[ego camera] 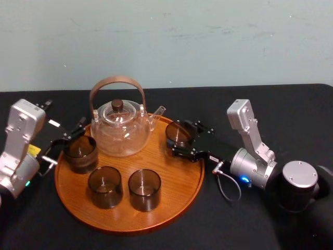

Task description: Pick up the glass from the table and place it on the tray.

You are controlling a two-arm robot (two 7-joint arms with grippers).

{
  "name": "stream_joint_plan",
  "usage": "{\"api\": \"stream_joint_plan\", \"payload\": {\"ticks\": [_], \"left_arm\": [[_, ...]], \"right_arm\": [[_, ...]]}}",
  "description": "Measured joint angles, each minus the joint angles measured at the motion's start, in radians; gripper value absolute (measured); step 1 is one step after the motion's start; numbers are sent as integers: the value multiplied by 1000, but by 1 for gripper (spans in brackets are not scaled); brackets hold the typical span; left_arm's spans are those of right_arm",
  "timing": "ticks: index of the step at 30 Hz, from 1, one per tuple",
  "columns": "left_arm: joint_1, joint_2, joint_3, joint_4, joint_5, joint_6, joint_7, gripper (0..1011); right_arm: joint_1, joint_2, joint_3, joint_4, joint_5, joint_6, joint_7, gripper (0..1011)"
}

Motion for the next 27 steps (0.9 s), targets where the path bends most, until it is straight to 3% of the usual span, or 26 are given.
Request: {"api": "stream_joint_plan", "payload": {"ticks": [27], "left_arm": [[0,0,0,0,0,0,0,1002]], "right_arm": [[26,-26,-30,64,-30,-14,2,903]]}}
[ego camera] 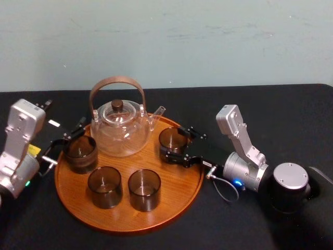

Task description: Pick up the glass from the table and place it on the tray.

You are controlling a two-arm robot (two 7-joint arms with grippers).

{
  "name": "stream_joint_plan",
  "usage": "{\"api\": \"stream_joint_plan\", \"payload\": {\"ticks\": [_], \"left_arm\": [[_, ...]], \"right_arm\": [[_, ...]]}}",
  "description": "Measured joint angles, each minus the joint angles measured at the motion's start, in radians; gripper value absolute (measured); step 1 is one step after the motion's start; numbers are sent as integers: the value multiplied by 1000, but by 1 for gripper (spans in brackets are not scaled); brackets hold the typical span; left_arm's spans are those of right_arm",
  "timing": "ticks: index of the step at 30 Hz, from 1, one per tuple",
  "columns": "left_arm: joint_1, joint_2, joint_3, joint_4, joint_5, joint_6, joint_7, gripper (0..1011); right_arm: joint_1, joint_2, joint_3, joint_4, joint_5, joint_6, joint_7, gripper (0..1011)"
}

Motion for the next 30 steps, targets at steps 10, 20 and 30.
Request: {"api": "stream_joint_plan", "payload": {"ticks": [10,20,30], "left_arm": [[0,0,0,0,0,0,0,1001],[0,0,0,0,0,0,0,1001],[0,0,0,0,0,0,0,1001]], "right_arm": [[1,-2,-4,4,-19,-9,-12,903],[1,-2,-4,4,-19,-8,-12,903],[-1,-1,-5,5,-21,-1,-11,957]]}}
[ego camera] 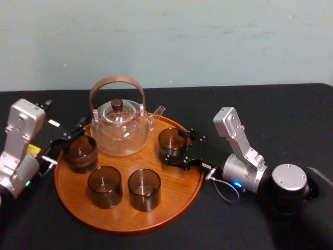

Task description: Pick up the glass from the table and place it on the tray.

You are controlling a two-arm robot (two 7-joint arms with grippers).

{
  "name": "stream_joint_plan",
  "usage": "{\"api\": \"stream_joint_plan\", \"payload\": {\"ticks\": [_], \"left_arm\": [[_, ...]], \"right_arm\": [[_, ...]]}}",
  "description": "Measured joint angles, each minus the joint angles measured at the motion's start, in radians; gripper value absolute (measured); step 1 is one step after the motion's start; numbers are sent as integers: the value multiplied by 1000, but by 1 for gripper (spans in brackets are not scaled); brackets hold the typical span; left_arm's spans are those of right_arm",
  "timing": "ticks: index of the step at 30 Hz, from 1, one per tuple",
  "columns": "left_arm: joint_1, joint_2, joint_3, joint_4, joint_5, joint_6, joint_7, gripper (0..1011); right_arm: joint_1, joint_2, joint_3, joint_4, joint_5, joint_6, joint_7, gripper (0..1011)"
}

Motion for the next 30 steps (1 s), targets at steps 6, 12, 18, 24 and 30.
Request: {"api": "stream_joint_plan", "payload": {"ticks": [6,12,18,24,30], "left_arm": [[0,0,0,0,0,0,0,1001],[0,0,0,0,0,0,0,1001],[0,0,0,0,0,0,0,1002],[0,0,0,0,0,0,0,1001],[0,0,0,0,0,0,0,1001]], "right_arm": [[-1,1,3,-3,2,-5,0,1002],[-20,9,20,-36,8,-30,-8,1002],[-30,16,29,-59,12,-38,-9,1002],[-40,21,37,-75,21,-48,-5,1002],[-56,32,45,-108,33,-56,0,1002]]}}
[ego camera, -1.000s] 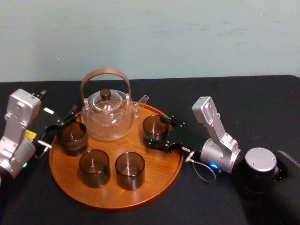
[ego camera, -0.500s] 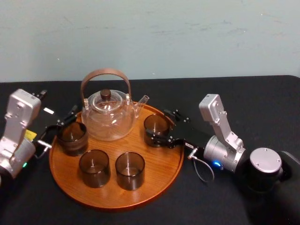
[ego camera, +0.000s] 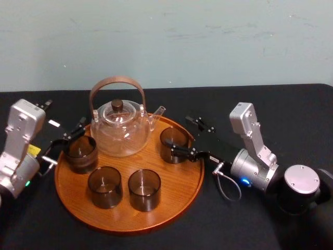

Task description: Pick up the glass from the table and place it on the tray.

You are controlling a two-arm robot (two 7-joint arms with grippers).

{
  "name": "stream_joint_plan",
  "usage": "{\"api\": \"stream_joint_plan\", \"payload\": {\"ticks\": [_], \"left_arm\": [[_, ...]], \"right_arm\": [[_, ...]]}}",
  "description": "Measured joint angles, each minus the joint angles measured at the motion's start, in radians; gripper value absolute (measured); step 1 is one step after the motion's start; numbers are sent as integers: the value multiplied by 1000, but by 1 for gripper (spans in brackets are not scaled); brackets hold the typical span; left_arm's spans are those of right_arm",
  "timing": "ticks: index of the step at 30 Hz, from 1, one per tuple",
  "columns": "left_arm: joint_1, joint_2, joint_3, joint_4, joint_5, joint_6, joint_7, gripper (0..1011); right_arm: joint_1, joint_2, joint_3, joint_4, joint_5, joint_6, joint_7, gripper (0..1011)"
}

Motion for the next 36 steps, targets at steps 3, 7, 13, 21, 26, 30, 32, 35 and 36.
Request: {"api": "stream_joint_plan", "payload": {"ticks": [3,7,13,21,26,30,32,35,36], "left_arm": [[0,0,0,0,0,0,0,1002],[0,0,0,0,0,0,0,1001],[0,0,0,0,0,0,0,1001],[0,0,0,0,0,0,0,1001],[0,0,0,0,0,0,0,1001],[0,0,0,0,0,0,0,1001],[0,0,0,0,0,0,0,1001],[0,0,0,0,0,0,0,1001],[0,0,0,0,0,0,0,1001]], "right_arm": [[-12,9,7,-28,9,-3,2,1002],[-30,24,19,-67,28,-4,9,1002],[-71,59,43,-150,65,-8,15,1002],[-134,110,92,-256,119,-17,9,1002],[-166,132,121,-293,134,-21,-13,1002],[-192,146,149,-311,128,-22,-54,1002],[-201,151,164,-312,118,-22,-75,1002],[-209,155,182,-305,109,-22,-97,1002],[-210,156,189,-302,106,-22,-103,1003]]}}
